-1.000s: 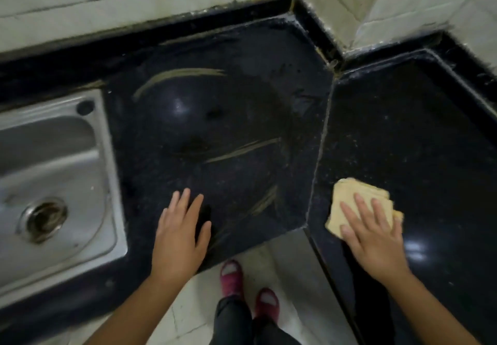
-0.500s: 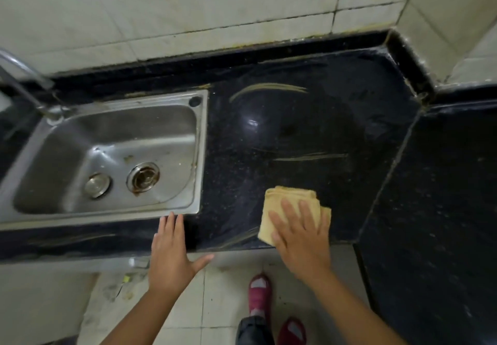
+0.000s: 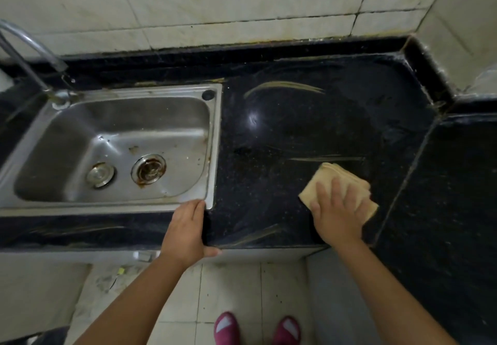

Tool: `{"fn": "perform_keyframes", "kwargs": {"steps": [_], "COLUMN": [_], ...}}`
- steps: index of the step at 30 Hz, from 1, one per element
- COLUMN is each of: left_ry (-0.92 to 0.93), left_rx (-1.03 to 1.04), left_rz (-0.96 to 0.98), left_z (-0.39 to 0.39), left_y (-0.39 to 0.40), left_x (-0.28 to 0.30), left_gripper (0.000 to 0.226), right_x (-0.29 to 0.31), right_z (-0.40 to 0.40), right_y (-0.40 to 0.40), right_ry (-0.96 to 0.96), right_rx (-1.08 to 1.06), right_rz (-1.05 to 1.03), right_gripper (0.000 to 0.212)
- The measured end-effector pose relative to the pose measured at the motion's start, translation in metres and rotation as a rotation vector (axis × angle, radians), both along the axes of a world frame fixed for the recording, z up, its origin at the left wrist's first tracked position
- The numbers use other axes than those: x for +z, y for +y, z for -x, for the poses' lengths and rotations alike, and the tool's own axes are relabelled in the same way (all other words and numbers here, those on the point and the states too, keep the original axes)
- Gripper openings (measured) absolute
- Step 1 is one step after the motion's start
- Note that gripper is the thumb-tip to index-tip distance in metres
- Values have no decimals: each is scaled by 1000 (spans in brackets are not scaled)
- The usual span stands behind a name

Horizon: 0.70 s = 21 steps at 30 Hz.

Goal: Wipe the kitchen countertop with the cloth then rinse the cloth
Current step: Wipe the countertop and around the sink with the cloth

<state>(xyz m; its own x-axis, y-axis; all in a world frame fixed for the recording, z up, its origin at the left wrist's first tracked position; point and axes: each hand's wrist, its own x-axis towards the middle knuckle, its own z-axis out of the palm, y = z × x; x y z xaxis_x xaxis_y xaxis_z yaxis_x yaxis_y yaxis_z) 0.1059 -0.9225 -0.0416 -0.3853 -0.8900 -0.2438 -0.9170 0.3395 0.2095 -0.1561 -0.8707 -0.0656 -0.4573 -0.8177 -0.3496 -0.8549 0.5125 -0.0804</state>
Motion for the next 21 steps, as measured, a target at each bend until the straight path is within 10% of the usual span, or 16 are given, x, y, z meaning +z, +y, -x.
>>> {"fn": "perform_keyframes", "kwargs": {"steps": [7,21], "left_ry": [81,-7], "left_rx": [-49,-122], "left_rz": [-42,-49], "left_z": [-6,-20], "left_y": [-7,-13], "left_x": [-11,-15], "left_gripper": [110,110], "right_x": [-23,5], "right_z": [-103,-52], "right_y": [7,-2], "right_ry": [-42,-72], "right_rx": [364,-182], "right_rz": [128,-67], "right_gripper": [50,50]}}
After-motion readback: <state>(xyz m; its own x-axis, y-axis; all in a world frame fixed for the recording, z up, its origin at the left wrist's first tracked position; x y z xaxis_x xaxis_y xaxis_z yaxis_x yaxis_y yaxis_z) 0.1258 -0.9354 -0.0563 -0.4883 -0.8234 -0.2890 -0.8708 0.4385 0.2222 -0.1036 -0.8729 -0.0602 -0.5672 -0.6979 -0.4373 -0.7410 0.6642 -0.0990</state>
